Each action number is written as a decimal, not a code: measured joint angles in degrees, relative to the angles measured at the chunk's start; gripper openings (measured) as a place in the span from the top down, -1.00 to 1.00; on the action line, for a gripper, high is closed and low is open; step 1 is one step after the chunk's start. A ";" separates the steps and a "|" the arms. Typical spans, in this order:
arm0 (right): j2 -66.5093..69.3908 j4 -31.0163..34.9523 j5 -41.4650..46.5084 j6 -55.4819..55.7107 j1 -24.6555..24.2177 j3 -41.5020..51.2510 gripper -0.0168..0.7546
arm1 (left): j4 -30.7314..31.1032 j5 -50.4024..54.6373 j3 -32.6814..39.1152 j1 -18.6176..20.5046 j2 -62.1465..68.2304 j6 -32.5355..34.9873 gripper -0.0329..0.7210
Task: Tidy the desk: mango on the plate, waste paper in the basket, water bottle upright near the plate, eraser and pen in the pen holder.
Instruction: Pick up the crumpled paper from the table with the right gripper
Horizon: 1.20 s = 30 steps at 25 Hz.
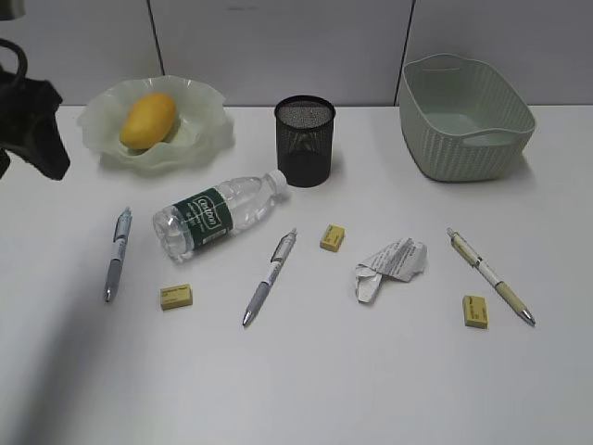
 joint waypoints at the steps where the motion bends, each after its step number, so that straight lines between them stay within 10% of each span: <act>1: 0.00 0.00 0.00 0.00 0.00 0.00 -0.18 | 0.00 -2.03 3.08 -0.33 -2.41 0.28 -0.47; 13: 0.00 0.00 -0.01 0.00 0.00 0.00 -0.18 | 1.34 -20.03 35.65 -0.59 -37.69 0.81 -0.44; 30: 0.00 0.00 -0.07 0.00 0.00 0.00 -0.18 | 2.56 -17.77 44.16 -0.61 -68.98 0.87 -0.44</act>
